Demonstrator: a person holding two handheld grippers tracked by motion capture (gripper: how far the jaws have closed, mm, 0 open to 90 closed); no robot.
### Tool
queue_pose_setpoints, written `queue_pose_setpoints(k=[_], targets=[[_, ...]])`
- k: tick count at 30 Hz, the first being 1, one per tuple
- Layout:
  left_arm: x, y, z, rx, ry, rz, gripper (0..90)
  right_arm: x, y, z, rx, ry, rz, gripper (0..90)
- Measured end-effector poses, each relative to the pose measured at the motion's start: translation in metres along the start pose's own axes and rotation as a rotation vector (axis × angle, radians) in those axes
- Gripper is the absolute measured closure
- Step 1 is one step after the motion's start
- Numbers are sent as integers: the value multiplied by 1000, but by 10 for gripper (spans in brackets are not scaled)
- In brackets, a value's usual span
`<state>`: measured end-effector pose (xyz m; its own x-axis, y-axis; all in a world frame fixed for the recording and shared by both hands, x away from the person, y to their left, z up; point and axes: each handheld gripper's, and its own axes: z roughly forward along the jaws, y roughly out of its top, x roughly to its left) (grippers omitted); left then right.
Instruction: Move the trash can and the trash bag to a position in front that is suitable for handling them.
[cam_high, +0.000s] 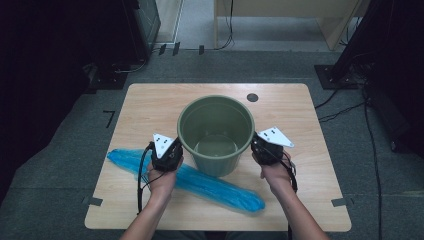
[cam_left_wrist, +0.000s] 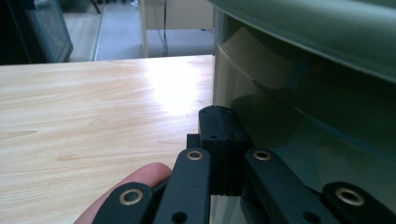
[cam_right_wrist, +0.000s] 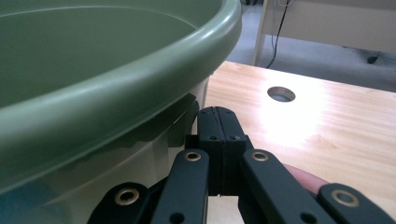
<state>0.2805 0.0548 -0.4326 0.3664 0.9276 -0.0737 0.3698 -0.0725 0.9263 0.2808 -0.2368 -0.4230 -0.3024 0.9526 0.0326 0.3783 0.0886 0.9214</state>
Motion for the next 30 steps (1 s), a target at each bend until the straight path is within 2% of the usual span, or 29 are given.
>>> queue_pose_setpoints(k=[4, 5, 6, 7, 8, 9, 10, 11, 12, 13, 14, 15, 16, 17, 18, 20, 21, 22, 23, 24, 25, 26, 30], targets=[[-9, -6, -14, 6, -10, 10, 900, 3, -10, -23, -4, -7, 5, 900], [-9, -6, -14, 6, -10, 10, 900, 3, -10, -23, -4, -7, 5, 900], [-9, -8, -18, 6, -23, 16, 899, 5, -14, -28, -5, -13, -15, 900], [-9, -8, -18, 6, -23, 16, 879, 5, -14, -28, -5, -13, -15, 900], [-4, -9, -23, 11, -40, 5, 799, 4, -16, -32, 4, -8, -18, 900], [-4, -9, -23, 11, -40, 5, 708, 2, -17, -35, 9, -8, -19, 839], [2, -10, -26, 14, -52, -4, 708, 2, -17, -35, 9, -8, -19, 839], [7, -11, -29, 17, -72, -18, 605, -2, -18, -38, 15, 8, -6, 785], [13, -12, -32, 30, -68, -31, 421, -13, -22, -46, 21, 71, 25, 724], [18, -15, -35, 40, -51, -48, 374, -18, -25, -49, 24, 55, 17, 687], [24, -18, -38, 54, -42, -55, 374, -18, -25, -49, 24, 55, 17, 687], [31, -23, -41, 71, -22, -67, 279, -30, -35, -53, 56, 29, 2, 522], [35, -26, -43, 85, -5, -62, 279, -30, -35, -53, 56, 29, 2, 522], [40, -31, -45, 108, 18, -51, 249, -35, -39, -54, 71, 22, 13, 412], [44, -35, -47, 122, 21, -52, 197, -43, -47, -54, 100, 6, 33, 276], [51, -45, -52, 145, 41, -52, 100, -54, -61, -55, 128, -36, 43, 130], [56, -57, -55, 177, 67, -52, 78, -67, -77, -56, 163, -35, 49, 67], [59, -63, -55, 206, 65, -55, 54, -71, -83, -56, 179, -44, 51, 41], [59, -63, -55, 206, 65, -55, 7, -71, -83, -56, 179, -44, 51, 41], [63, -72, -53, 258, 40, -64, 0, -83, -99, -54, 238, -78, 66, 6], [63, -72, -53, 258, 40, -64, 0, -83, -99, -54, 238, -78, 66, 6], [62, -78, -49, 287, 38, -45, 0, -91, -111, -53, 274, -83, 97, 0], [55, -80, -41, 305, 28, -18, 0, -98, -122, -50, 318, -102, 111, 0]])
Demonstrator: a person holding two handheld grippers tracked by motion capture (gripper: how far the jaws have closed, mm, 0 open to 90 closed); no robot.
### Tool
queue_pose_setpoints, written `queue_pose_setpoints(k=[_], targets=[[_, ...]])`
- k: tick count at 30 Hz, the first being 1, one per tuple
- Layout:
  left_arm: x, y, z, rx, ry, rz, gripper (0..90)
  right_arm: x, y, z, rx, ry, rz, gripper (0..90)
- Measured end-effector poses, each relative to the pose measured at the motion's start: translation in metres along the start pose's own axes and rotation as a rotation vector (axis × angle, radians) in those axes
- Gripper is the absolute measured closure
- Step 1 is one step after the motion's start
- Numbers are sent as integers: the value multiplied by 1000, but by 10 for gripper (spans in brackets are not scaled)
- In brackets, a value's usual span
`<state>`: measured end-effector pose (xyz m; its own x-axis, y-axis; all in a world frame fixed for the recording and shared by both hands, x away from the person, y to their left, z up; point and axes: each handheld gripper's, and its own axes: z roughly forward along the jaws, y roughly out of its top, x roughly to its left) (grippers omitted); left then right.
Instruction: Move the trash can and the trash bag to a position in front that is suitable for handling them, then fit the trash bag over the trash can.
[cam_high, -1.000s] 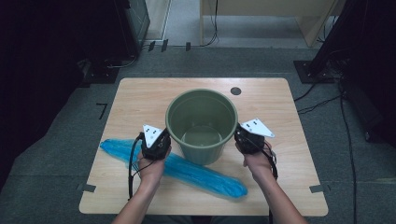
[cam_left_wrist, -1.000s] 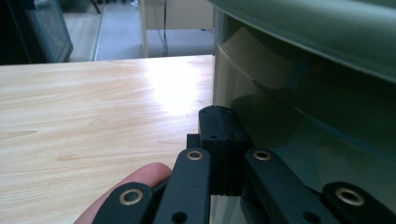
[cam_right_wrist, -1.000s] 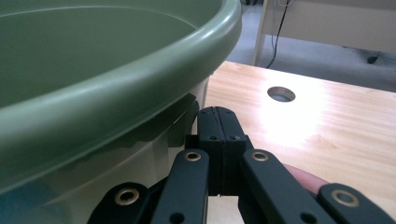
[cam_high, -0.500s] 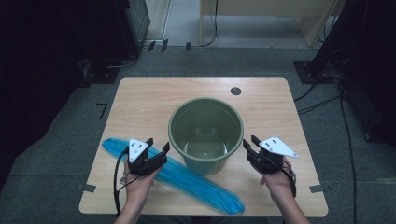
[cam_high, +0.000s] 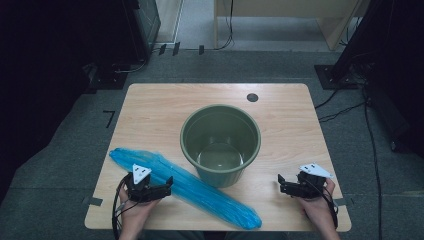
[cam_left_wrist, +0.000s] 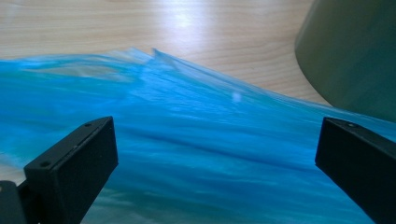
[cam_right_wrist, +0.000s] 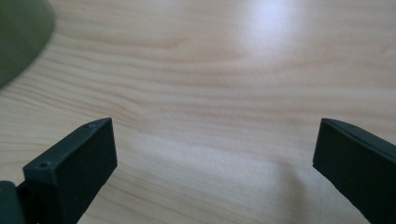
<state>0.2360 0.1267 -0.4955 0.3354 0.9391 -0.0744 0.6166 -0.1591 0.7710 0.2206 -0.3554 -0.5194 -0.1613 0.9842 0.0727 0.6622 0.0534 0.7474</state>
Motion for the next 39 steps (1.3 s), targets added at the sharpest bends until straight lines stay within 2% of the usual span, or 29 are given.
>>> queue_pose_setpoints(k=[2, 4, 5, 7, 8, 9, 11, 15, 17, 19, 20, 21, 22, 23, 24, 25, 28, 30, 31, 33, 36, 39], targets=[[-6, 1, 7, 26, 6, 39, 0, -2, 0, 1, 9, -7, 18, 0], [-9, 0, 17, 74, 11, 57, 0, 0, -1, 3, 16, -30, 5, 0], [-9, 0, 17, 74, 11, 57, 0, 0, -1, 3, 16, -30, 5, 0], [-9, -1, 23, 117, 13, 77, 0, 1, -3, 5, 50, -39, -5, 0], [-8, -2, 26, 136, 2, 79, 0, 1, -3, 5, 50, -39, -5, 0], [-5, 0, 30, 150, -23, 61, 0, 1, -3, 6, 49, -44, 1, 0], [-3, 2, 31, 163, -11, 69, 0, 2, -3, 6, 56, -60, -12, 0], [7, 10, 39, 177, -9, 110, 0, 1, -2, 7, 56, -63, -6, 0], [14, 14, 43, 171, -3, 117, 0, 1, -1, 8, 56, -65, -4, 0], [24, 22, 42, 145, 27, 87, 0, 1, -1, 8, 56, -66, -6, 0], [24, 22, 42, 145, 27, 87, 0, 1, -1, 8, 56, -66, -6, 0], [25, 27, 31, 101, 23, 78, 0, 1, -1, 8, 56, -66, -4, 0], [25, 27, 31, 101, 23, 78, 0, 1, -1, 8, 56, -66, -4, 0], [19, 31, 21, 58, 4, 78, 0, 1, -1, 8, 56, -66, -4, 0], [19, 31, 21, 58, 4, 78, 0, 1, -1, 8, 56, -66, -4, 0], [14, 31, 18, 47, -14, 78, 0, 1, -1, 8, 56, -66, -4, 0], [4, 28, 25, 75, -26, 54, 0, 1, -1, 8, 56, -72, 4, 0], [-3, 22, 36, 129, -26, 67, 0, 2, -1, 8, 55, -75, 6, 0], [-3, 22, 36, 129, -26, 67, 0, 2, -1, 8, 55, -76, 6, 0], [-8, 19, 42, 162, -30, 84, 0, 2, -1, 8, 56, -74, 2, 0], [-11, 15, 46, 189, -31, 84, 0, 2, -1, 8, 56, -73, 2, 0], [-14, 14, 47, 188, -2, 100, 0, 2, -1, 8, 56, -74, 2, 0]])
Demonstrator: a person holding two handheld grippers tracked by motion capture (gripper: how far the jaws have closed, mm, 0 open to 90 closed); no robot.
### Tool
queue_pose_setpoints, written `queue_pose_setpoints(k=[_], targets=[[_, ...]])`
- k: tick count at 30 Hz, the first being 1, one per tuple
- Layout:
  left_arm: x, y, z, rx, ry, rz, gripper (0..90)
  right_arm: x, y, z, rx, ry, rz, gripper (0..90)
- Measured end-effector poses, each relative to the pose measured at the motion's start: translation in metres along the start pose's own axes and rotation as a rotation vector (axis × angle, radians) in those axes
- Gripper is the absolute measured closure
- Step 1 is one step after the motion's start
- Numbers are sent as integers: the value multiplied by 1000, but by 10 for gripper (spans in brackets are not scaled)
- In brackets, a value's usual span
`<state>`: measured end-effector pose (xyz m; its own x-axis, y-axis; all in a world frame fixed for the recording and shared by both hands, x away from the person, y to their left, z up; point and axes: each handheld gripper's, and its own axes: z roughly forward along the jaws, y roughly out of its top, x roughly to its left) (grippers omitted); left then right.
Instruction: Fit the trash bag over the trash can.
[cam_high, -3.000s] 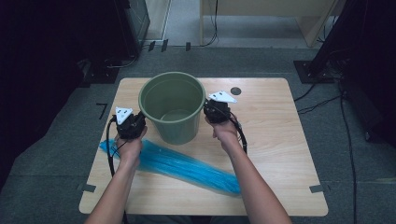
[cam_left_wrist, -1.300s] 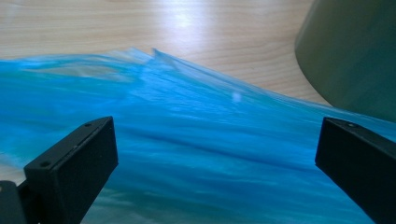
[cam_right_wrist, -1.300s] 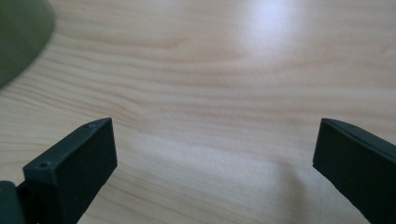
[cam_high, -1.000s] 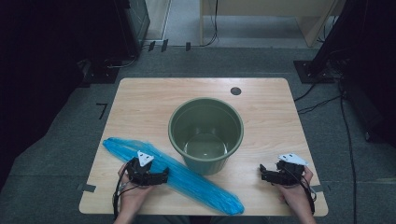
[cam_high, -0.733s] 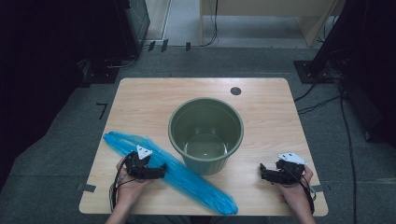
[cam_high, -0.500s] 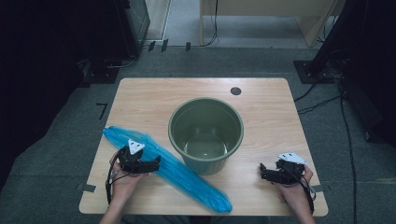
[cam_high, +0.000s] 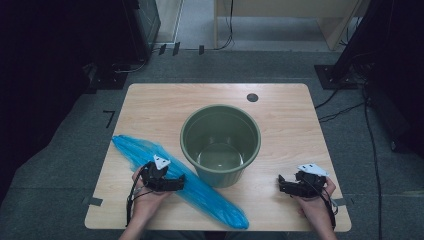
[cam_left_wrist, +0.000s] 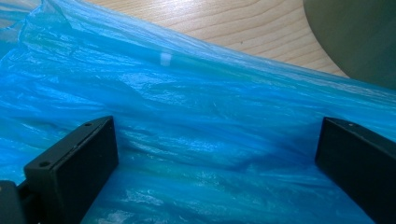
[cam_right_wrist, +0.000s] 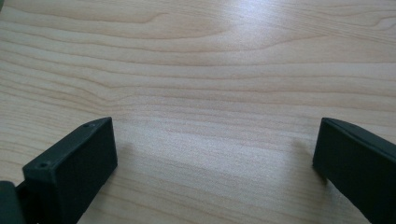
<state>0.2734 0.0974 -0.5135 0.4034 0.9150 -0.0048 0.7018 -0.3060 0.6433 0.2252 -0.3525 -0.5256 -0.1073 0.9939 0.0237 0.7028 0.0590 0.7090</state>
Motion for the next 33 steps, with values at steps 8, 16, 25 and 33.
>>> queue_pose_setpoints(k=[8, 16, 25, 33], targets=[[6, -6, -6, -97, 16, -10, 289, 0, 0, 0, -1, -4, 4, 0], [15, -7, -8, -127, -23, -19, 884, 0, 0, 0, -1, -4, 4, 0], [25, 2, -33, -230, -40, -44, 900, 0, 0, 0, -1, -4, 5, 0], [24, 11, -62, -391, -30, -51, 900, 0, 0, 0, -1, -4, 3, 0]])
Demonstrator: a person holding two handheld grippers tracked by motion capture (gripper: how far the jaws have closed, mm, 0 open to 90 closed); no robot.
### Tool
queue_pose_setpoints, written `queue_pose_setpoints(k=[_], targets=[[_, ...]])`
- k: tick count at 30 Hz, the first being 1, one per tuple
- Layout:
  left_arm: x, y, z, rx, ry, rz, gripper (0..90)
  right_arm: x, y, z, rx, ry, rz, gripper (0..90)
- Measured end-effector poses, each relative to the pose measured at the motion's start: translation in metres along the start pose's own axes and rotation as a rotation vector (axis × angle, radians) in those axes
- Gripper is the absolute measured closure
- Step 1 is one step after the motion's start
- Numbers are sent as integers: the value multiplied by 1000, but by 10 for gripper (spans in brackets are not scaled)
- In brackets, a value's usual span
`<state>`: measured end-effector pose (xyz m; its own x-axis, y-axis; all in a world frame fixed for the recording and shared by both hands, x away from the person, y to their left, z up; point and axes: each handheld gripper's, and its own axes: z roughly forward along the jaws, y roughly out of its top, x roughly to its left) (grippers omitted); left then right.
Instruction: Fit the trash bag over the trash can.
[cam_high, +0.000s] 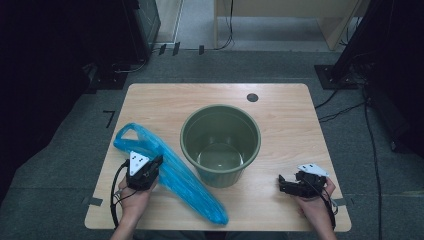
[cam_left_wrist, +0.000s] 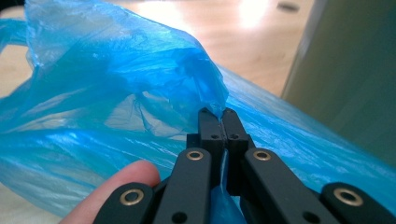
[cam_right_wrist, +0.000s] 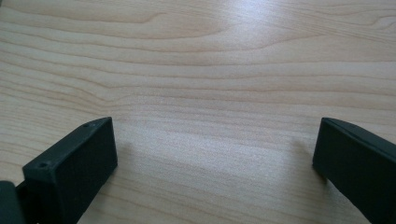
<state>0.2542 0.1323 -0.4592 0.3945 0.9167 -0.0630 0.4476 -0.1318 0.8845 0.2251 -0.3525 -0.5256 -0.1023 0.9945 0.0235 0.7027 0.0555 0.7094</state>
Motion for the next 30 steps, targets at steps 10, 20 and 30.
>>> queue_pose_setpoints(k=[10, 20, 30], targets=[[3, 18, -21, -138, 32, -66, 900, 1, 0, 0, -1, -5, 8, 0], [10, 43, -36, -314, 70, -101, 900, 1, 0, 0, -1, -9, 11, 0], [2, 72, -44, -468, 102, -98, 900, 1, 0, 0, -1, -9, 11, 0]])
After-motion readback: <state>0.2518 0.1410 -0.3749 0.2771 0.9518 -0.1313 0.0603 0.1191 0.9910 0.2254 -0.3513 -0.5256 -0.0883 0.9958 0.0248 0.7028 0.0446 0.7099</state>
